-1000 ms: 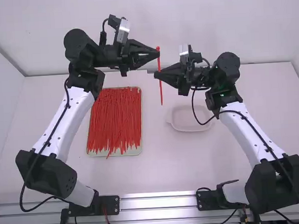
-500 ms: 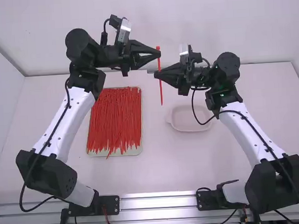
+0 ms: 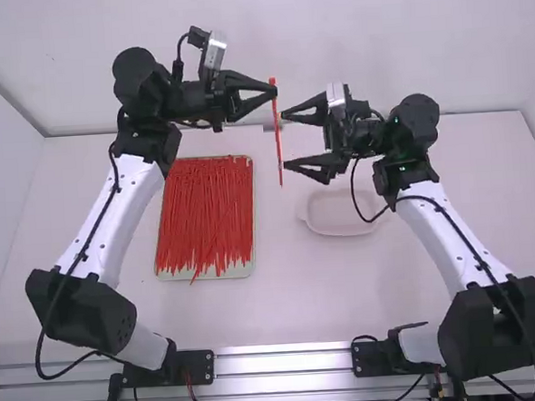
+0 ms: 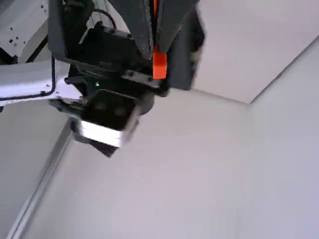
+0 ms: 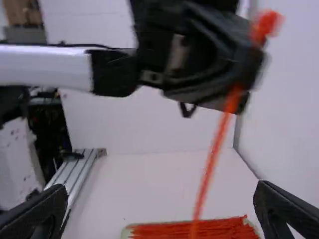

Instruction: Fasten the cable tie

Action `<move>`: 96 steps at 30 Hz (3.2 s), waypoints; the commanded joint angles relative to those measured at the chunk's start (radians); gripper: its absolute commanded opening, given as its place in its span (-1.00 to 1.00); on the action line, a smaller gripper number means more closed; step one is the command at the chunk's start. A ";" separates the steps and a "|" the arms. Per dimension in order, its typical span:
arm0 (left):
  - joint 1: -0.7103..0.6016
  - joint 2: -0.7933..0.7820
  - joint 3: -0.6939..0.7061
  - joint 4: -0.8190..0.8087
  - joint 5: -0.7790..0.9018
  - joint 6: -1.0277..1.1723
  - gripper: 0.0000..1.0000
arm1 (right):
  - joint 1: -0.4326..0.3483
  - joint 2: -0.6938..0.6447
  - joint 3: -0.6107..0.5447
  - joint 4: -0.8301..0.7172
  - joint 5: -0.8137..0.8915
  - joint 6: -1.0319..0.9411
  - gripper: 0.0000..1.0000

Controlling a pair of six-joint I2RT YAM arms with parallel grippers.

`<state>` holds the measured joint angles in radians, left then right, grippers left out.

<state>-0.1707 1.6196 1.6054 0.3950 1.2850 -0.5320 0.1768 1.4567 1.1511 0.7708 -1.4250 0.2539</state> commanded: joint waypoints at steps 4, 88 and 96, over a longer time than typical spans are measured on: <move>0.060 0.002 0.024 0.009 -0.030 -0.057 -0.96 | -0.043 0.002 0.027 0.016 -0.120 -0.069 0.98; 0.085 0.335 0.409 -0.725 -0.002 -0.650 -0.95 | 0.093 0.002 -0.072 -0.460 -0.130 -1.939 0.21; 0.085 0.335 0.409 -0.742 -0.014 -0.650 -0.95 | 0.092 0.002 -0.073 -0.427 -0.120 -1.930 0.03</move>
<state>-0.0822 1.9598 2.0220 -0.3454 1.2667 -1.1862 0.2710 1.4574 1.0870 0.3412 -1.5406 -1.6825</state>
